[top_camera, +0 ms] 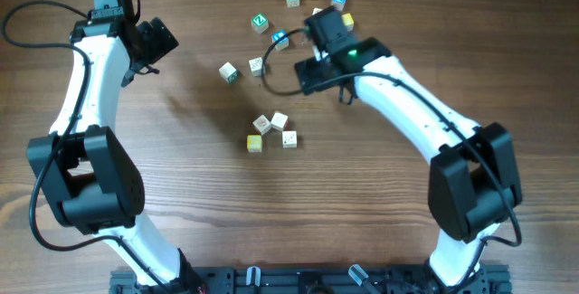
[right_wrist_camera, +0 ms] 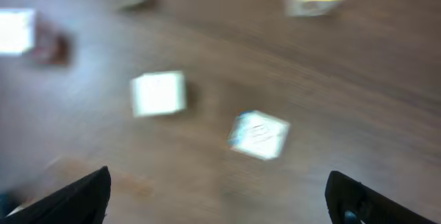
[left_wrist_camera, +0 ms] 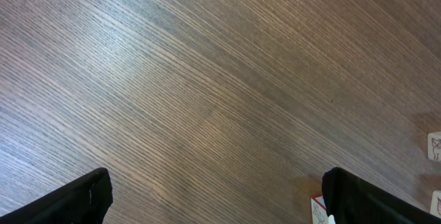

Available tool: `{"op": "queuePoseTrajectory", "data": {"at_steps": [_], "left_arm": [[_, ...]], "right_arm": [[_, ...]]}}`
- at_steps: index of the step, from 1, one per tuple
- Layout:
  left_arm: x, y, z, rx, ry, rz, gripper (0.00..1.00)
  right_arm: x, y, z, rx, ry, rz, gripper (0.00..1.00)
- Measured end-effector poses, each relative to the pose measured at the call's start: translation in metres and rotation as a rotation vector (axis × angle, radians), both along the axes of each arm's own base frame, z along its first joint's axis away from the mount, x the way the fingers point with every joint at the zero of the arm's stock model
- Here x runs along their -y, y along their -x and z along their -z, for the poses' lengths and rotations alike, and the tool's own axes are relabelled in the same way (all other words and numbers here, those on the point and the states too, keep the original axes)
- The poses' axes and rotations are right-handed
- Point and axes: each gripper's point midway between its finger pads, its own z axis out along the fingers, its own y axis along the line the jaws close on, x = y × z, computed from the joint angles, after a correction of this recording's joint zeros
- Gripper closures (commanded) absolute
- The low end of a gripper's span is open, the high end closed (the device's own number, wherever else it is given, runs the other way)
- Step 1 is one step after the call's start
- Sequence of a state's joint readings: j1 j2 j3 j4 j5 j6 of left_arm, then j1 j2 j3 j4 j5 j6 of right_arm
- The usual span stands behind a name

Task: Form a circle

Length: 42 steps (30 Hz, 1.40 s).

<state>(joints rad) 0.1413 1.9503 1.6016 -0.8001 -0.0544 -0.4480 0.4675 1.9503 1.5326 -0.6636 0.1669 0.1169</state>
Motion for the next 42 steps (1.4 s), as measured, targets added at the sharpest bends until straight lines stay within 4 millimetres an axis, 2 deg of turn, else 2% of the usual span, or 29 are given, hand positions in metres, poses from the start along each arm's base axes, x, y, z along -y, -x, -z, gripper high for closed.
{"op": "queuePoseTrajectory", "data": {"at_steps": [1, 3, 5, 6, 7, 8, 10, 12, 13, 14, 16, 18, 21, 23, 25, 27, 29, 31, 32, 34, 35, 39, 42], "left_arm": [[0.000, 0.000, 0.000, 0.000, 0.000, 0.000, 0.00], [0.000, 0.000, 0.000, 0.000, 0.000, 0.000, 0.00], [0.000, 0.000, 0.000, 0.000, 0.000, 0.000, 0.00], [0.000, -0.002, -0.001, 0.007, -0.001, 0.000, 0.00], [-0.001, -0.004, -0.002, 0.019, -0.002, 0.000, 0.00], [-0.001, -0.008, -0.004, 0.037, -0.005, 0.000, 0.00], [0.003, -0.016, -0.007, 0.073, 0.015, 0.011, 0.00], [0.012, -0.016, -0.007, 0.071, 0.063, 0.032, 0.19], [0.014, -0.016, -0.007, 0.076, 0.080, 0.037, 0.37], [0.022, -0.017, -0.007, 0.081, 0.115, 0.058, 0.45], [0.040, -0.012, -0.006, 0.064, 0.208, 0.109, 0.44], [0.056, 0.009, 0.001, -0.025, 0.270, 0.161, 0.46], [0.071, 0.046, 0.010, -0.171, 0.326, 0.214, 0.43], [0.076, 0.067, 0.008, -0.243, 0.344, 0.227, 0.40], [0.078, 0.080, -0.008, -0.252, 0.336, 0.246, 0.39], [0.084, 0.098, -0.038, -0.233, 0.305, 0.275, 0.38], [0.096, 0.121, -0.065, -0.227, 0.254, 0.318, 0.36], [0.114, 0.135, -0.075, -0.229, 0.218, 0.380, 0.33], [0.125, 0.140, -0.073, -0.244, 0.209, 0.414, 0.33], [0.147, 0.152, -0.052, -0.298, 0.182, 0.484, 0.34], [0.152, 0.156, -0.042, -0.320, 0.172, 0.494, 0.34], [0.187, 0.187, 0.022, -0.407, 0.120, 0.582, 0.34], [0.203, 0.194, 0.049, -0.383, 0.104, 0.631, 0.40]], "right_arm": [[0.005, -0.003, 0.000, 0.002, -0.005, 0.020, 0.00], [0.058, -0.022, -0.001, 0.010, -0.006, 0.149, 0.00], [0.101, -0.032, -0.001, 0.009, -0.003, 0.243, 0.01], [0.135, -0.036, -0.001, 0.007, 0.004, 0.317, 0.00], [0.155, -0.038, -0.001, 0.007, 0.006, 0.358, 0.01], [0.175, -0.039, -0.001, 0.007, 0.009, 0.399, 0.00], [0.197, -0.039, -0.001, 0.007, 0.009, 0.445, 0.00], [0.213, -0.039, -0.001, 0.007, 0.010, 0.479, 0.00], [0.219, -0.038, -0.001, 0.007, 0.010, 0.491, 0.00], [0.225, -0.038, -0.001, 0.006, 0.010, 0.503, 0.00], [0.230, -0.037, 0.000, 0.005, 0.010, 0.514, 0.00], [0.230, -0.038, 0.000, 0.006, 0.010, 0.514, 0.00], [0.229, -0.038, 0.000, 0.005, 0.010, 0.513, 0.00], [0.229, -0.038, -0.001, 0.007, 0.010, 0.513, 0.00], [0.229, -0.038, 0.000, 0.005, 0.010, 0.513, 0.00], [0.229, -0.038, 0.000, 0.006, 0.010, 0.513, 0.00], [0.229, -0.038, -0.001, 0.006, 0.010, 0.513, 0.00], [0.229, -0.038, 0.000, 0.006, 0.010, 0.513, 0.00], [0.229, -0.038, 0.000, 0.006, 0.010, 0.513, 0.00], [0.229, -0.038, 0.000, 0.005, 0.010, 0.513, 0.00], [0.229, -0.038, 0.000, 0.005, 0.010, 0.513, 0.00], [0.229, -0.038, -0.001, 0.006, 0.009, 0.513, 0.00], [0.229, -0.038, 0.000, 0.005, 0.010, 0.513, 0.00]]}}
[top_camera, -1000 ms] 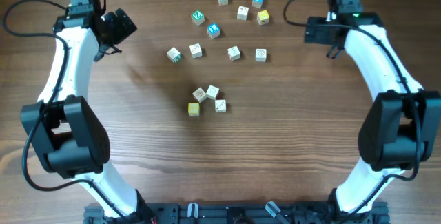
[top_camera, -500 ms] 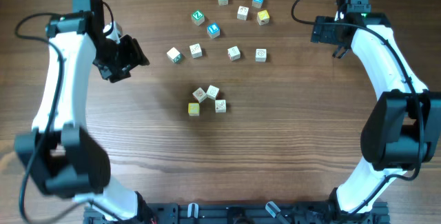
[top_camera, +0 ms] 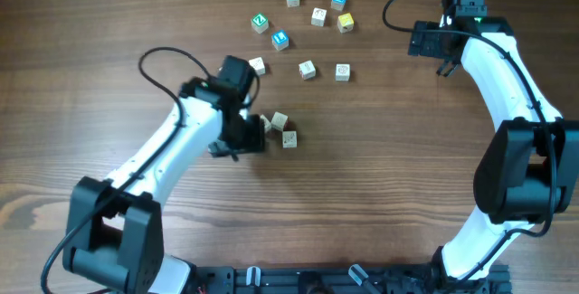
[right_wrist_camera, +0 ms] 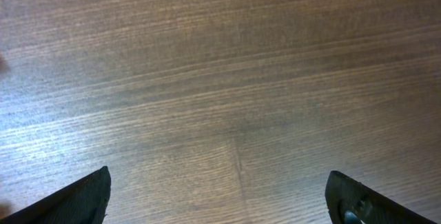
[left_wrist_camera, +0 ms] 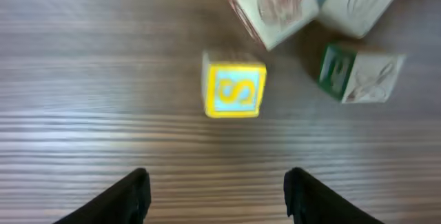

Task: Form a circle

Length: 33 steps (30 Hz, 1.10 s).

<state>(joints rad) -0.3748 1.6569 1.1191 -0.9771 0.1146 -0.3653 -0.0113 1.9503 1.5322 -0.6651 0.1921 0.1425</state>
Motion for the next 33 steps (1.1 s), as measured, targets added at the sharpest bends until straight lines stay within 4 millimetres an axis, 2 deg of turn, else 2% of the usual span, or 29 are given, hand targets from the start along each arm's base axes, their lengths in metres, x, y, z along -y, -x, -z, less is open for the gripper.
{"op": "queuePoseTrajectory", "data": {"at_steps": [2, 6, 13, 18, 26, 33], "left_arm": [[0.008, 0.004, 0.008, 0.010, 0.003, 0.024, 0.44], [0.024, -0.002, 0.020, 0.083, 0.011, 0.068, 0.40], [0.014, -0.005, 0.025, 0.126, -0.096, 0.084, 0.43], [0.013, -0.006, 0.035, 0.150, -0.098, 0.077, 0.44], [0.016, -0.012, 0.034, 0.175, -0.086, 0.073, 0.49], [0.016, -0.014, 0.034, 0.181, -0.083, 0.071, 0.48]], "right_arm": [[0.000, 0.000, 0.000, 0.000, 0.000, 0.000, 0.00], [0.000, 0.000, 0.000, 0.000, 0.000, 0.000, 0.00], [0.000, 0.000, 0.000, 0.001, 0.000, 0.000, 0.00], [0.000, 0.000, 0.000, 0.000, 0.000, 0.000, 0.00], [0.000, 0.000, 0.000, 0.001, 0.000, 0.000, 0.00], [0.000, 0.000, 0.000, 0.001, 0.000, 0.000, 0.00]]}}
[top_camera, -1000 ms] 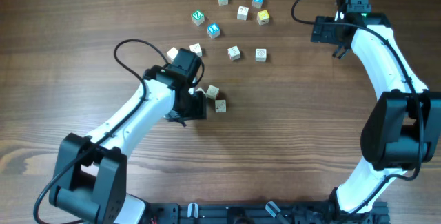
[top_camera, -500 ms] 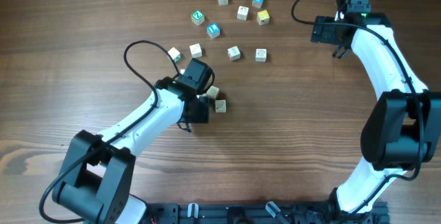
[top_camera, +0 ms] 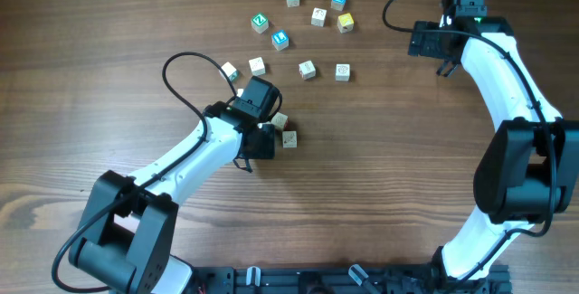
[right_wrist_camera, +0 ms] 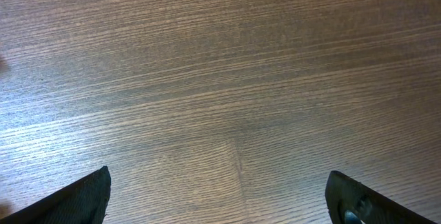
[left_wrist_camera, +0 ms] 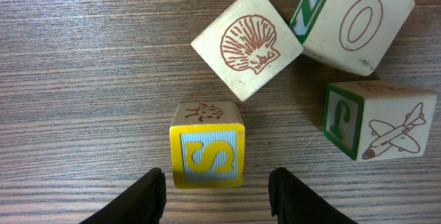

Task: Form a circle

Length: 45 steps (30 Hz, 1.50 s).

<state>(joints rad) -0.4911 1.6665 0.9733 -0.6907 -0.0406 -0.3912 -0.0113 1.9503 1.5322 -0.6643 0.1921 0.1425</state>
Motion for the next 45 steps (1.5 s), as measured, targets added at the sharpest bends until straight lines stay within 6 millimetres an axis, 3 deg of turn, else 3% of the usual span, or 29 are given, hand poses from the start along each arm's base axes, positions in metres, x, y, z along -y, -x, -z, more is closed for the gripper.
{"op": "queuePoseTrajectory", "data": {"at_steps": [16, 19, 30, 45], "left_arm": [[-0.003, -0.003, 0.008, 0.015, -0.016, -0.008, 0.46], [-0.003, -0.003, 0.008, 0.015, -0.016, -0.008, 0.54], [-0.003, -0.002, 0.010, 0.013, -0.015, -0.015, 0.63], [0.003, 0.000, 0.010, -0.002, 0.025, -0.034, 0.62]], "right_arm": [[0.000, 0.000, 0.000, 0.000, 0.000, 0.000, 0.01], [0.000, 0.000, 0.000, 0.000, 0.000, 0.000, 0.00], [0.000, 0.000, 0.000, 0.000, 0.000, 0.000, 0.00], [0.000, 0.000, 0.000, 0.000, 0.000, 0.000, 0.00]]}}
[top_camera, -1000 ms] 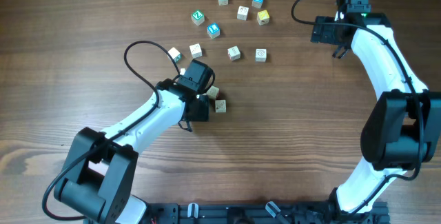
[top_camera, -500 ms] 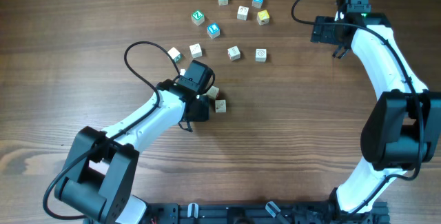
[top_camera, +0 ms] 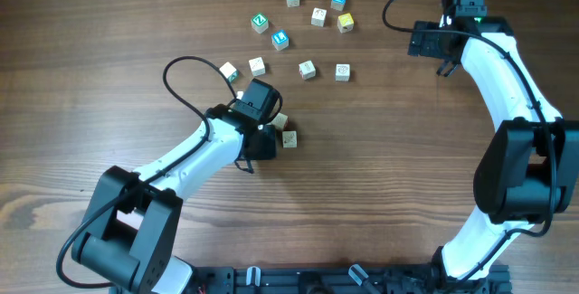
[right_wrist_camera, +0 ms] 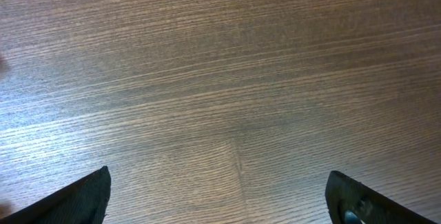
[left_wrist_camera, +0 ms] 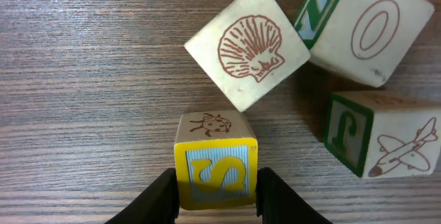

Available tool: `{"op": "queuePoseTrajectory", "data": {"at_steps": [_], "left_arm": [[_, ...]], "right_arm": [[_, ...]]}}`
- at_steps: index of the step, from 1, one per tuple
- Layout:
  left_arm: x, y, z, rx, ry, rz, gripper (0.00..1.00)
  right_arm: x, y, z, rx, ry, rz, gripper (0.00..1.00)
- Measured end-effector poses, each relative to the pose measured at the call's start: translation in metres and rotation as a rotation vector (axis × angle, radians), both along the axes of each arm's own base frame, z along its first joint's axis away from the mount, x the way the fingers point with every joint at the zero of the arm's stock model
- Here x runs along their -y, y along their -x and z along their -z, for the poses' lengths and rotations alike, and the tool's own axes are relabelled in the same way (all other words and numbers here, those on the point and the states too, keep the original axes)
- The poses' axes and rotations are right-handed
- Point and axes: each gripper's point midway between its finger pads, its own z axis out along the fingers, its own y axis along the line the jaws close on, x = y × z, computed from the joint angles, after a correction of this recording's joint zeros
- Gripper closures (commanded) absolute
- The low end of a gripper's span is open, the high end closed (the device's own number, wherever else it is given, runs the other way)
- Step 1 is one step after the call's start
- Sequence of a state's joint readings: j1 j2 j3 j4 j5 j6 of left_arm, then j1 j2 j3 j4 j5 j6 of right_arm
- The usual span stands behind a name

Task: Form a circle

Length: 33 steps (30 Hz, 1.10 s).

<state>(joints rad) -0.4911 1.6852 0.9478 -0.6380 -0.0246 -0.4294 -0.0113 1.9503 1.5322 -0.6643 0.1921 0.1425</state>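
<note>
Small wooden picture blocks lie on the wood table. In the left wrist view my left gripper [left_wrist_camera: 215,191] is shut on the yellow S block [left_wrist_camera: 215,169], its black fingers [left_wrist_camera: 160,198] pressed against both sides. Just beyond sit a shell block [left_wrist_camera: 244,45], an O block [left_wrist_camera: 362,27] and a J block with an airplane [left_wrist_camera: 382,141]. Overhead, the left gripper [top_camera: 258,140] covers the S block mid-table. My right gripper [top_camera: 425,39] hangs open at the back right, over bare wood [right_wrist_camera: 220,114].
Several loose blocks are scattered at the back: a row [top_camera: 308,70] from left of centre to centre, and a coloured group [top_camera: 317,15] behind it. The right arm's cable loops near the back right. The arm bases stand at the front edge.
My left gripper's fingers, which stood apart either side of the yellow S block, are now tight against it. The block sits slightly closer to the camera. The right arm has not moved.
At first my right gripper hovered over the back blocks and my left arm was far left over bare wood. Then the right arm stood at the back right and the left gripper was open above the S block. It was then lower, straddling the block, and now grips it.
</note>
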Motion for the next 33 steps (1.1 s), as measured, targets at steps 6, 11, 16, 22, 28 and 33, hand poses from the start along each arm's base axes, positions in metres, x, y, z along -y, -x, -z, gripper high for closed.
{"op": "queuePoseTrajectory", "data": {"at_steps": [6, 11, 16, 22, 28, 33], "left_arm": [[0.0000, -0.0001, 0.0000, -0.002, 0.006, -0.033, 0.62], [0.0001, -0.0006, -0.0001, -0.001, 0.010, -0.056, 0.63], [0.0002, -0.0008, -0.0002, -0.001, 0.013, -0.068, 0.64], [0.0016, -0.0034, -0.0008, 0.008, 0.023, -0.084, 0.65], [0.0018, -0.0038, -0.0009, 0.010, 0.024, -0.084, 0.55], [0.0012, -0.0038, -0.0008, 0.010, 0.023, -0.097, 0.37]], "right_arm": [[0.0000, 0.0000, 0.0000, 0.000, 0.000, 0.000, 0.00], [0.0000, 0.0000, 0.0000, 0.000, 0.000, 0.000, 0.01], [0.0000, 0.0000, 0.0000, 0.000, 0.000, 0.000, 0.00], [0.0000, 0.0000, 0.0000, 0.000, 0.000, 0.000, 0.00], [0.0000, 0.0000, 0.0000, 0.000, 0.000, 0.000, 0.00], [0.0000, 0.0000, 0.0000, 0.000, 0.000, 0.000, 0.00]]}}
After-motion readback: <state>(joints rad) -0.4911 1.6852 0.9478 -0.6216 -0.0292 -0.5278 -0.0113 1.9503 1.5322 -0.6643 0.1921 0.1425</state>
